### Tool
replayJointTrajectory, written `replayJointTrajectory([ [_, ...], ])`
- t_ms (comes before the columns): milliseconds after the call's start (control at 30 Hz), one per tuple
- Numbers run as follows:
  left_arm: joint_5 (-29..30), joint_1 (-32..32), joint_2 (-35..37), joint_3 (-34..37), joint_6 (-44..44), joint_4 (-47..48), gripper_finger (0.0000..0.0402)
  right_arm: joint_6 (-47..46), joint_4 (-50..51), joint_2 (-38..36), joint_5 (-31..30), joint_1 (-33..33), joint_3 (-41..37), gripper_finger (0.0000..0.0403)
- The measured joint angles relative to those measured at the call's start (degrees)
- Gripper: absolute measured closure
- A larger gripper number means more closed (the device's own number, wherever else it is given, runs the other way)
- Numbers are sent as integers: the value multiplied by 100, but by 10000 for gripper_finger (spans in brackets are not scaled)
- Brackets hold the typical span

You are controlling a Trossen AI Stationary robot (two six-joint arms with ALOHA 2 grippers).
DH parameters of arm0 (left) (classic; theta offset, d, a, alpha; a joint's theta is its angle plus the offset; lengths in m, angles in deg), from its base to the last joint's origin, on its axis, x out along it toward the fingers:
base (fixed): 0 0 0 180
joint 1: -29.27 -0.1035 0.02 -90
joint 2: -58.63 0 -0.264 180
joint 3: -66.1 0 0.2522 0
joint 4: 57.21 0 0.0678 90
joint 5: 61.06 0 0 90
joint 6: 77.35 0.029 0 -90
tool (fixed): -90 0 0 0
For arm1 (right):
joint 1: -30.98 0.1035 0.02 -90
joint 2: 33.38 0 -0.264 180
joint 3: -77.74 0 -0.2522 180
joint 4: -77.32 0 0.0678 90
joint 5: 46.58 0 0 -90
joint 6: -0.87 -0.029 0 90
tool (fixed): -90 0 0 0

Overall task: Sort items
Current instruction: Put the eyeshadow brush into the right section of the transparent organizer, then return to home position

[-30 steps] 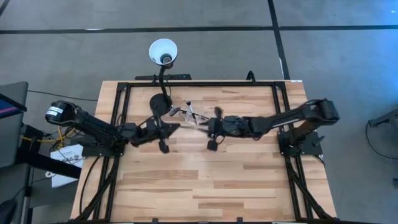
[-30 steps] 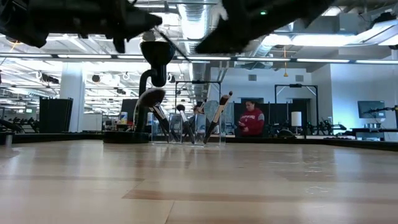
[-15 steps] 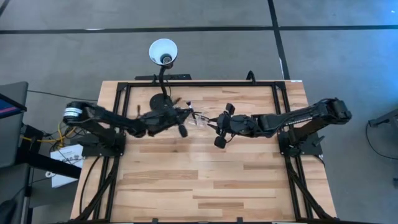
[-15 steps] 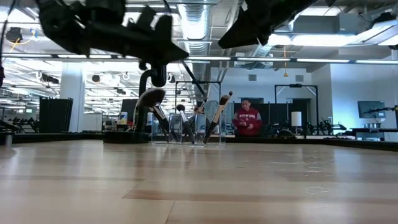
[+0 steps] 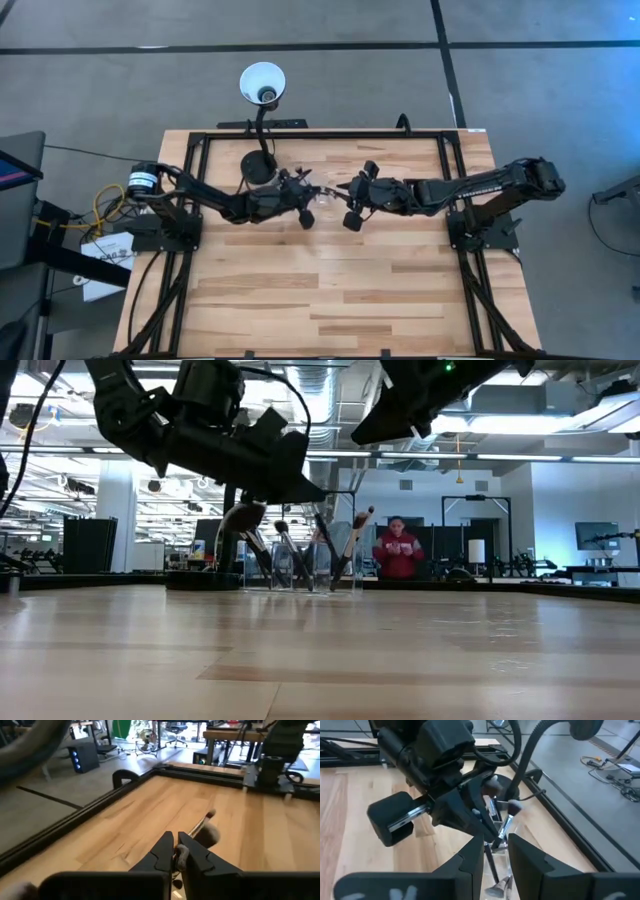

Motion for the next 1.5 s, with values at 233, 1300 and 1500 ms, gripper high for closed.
replayJointTrajectory([
  [233, -8, -3, 37, -2, 282, -33, 361, 2, 4, 2, 16, 31, 0, 323],
  [1300, 768, 1553, 7179, 1466, 220, 4379, 394, -99, 1370, -2552, -1792, 1986, -790, 338],
  [1500, 627, 1732, 9069, 2583, 287, 4389, 397, 170, 419, -3721, -998, 1876, -1957, 338],
])
